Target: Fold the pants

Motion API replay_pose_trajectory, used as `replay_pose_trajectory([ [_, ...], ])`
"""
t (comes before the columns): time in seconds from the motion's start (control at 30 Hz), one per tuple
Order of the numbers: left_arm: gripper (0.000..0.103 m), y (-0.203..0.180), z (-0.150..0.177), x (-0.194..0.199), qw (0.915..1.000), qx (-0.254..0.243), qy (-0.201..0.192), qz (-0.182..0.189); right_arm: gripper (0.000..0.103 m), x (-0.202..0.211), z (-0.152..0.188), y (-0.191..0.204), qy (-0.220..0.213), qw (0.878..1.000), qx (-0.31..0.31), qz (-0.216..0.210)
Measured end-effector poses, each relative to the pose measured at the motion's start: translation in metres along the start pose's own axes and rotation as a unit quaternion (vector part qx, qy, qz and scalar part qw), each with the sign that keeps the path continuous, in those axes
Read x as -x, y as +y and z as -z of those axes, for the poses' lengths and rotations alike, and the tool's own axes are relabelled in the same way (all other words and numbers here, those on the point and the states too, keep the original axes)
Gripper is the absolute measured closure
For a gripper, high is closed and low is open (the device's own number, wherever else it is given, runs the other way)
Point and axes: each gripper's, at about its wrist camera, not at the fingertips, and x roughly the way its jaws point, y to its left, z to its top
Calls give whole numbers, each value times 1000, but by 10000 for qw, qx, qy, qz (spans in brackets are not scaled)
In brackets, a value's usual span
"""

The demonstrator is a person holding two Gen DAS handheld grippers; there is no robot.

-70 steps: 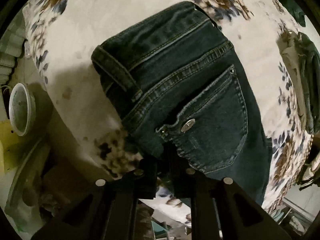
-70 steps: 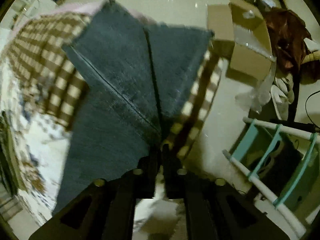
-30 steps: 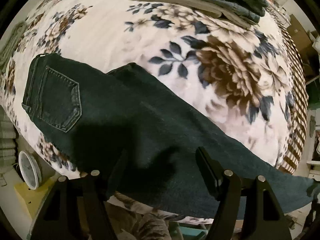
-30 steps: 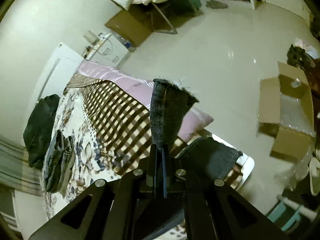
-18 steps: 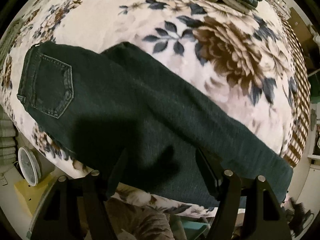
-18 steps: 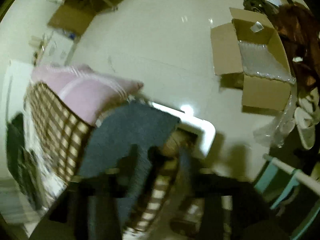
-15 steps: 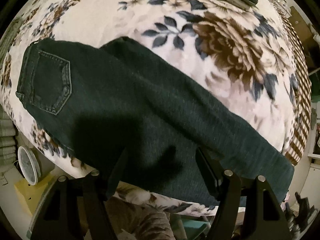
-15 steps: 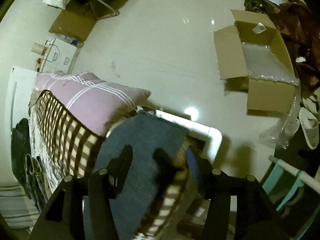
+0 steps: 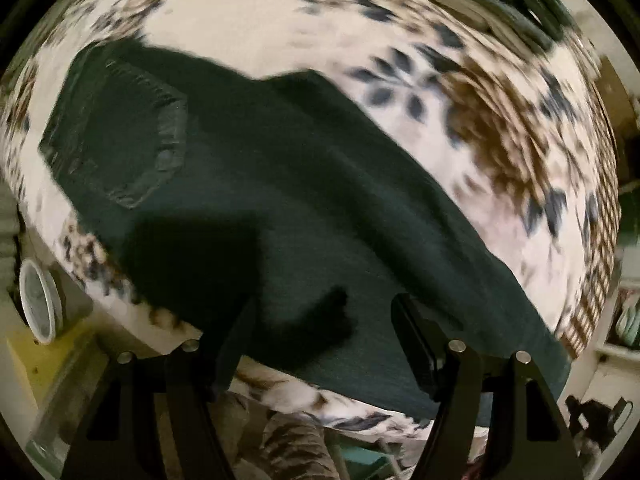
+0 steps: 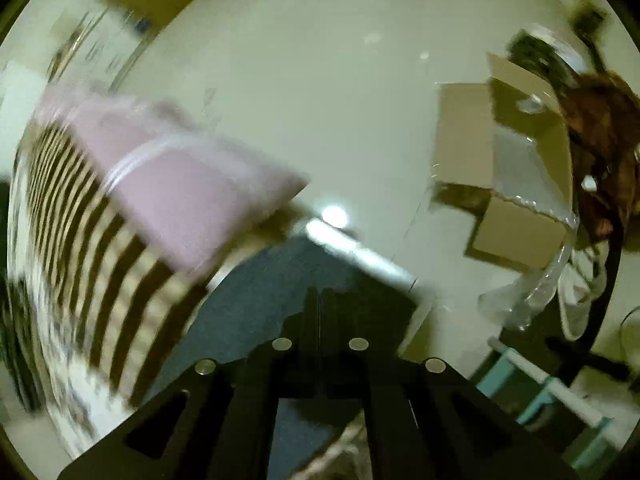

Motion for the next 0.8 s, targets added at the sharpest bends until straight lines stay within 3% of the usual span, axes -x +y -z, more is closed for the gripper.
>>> replay_pose_trajectory([
  [0.1, 35, 43, -11, 5, 9991, 413, 6, 35, 43, 23, 42, 80, 282, 9931, 1064, -410],
  [0.13, 35, 54, -14, 7, 9987, 511, 3, 25, 38, 27, 61, 109, 409, 9878, 1370, -621],
  [0.3, 35, 139, -47, 13, 9943, 1050, -71, -180, 38, 3, 165, 256, 1599, 9441, 2482, -1468],
  [0.4, 35, 184, -71, 16, 9915, 1235, -226, -354, 38, -19, 233, 348, 2008, 9103, 3260, -1572],
  [0.43, 35, 200, -80, 16, 9906, 1278, -276, -411, 38, -25, 255, 378, 2080, 8939, 3645, -1574],
  [0.53, 35, 236, -92, 16, 9888, 1365, -344, -500, 38, -52, 316, 457, 2356, 8462, 4578, -1370],
  [0.6, 35, 248, -101, 8, 9879, 1422, -323, -533, 38, -73, 340, 489, 2554, 8203, 4994, -1119],
  [0.67, 35, 265, -108, 1, 9865, 1546, -266, -461, 38, -91, 360, 513, 2633, 8022, 5304, -762],
  [0.7, 35, 276, -107, 0, 9860, 1587, -232, -450, 38, -103, 372, 522, 2823, 7860, 5473, -546],
  [0.8, 35, 296, -117, -8, 9835, 1775, -114, -331, 41, -117, 383, 529, 3034, 7714, 5586, -297],
])
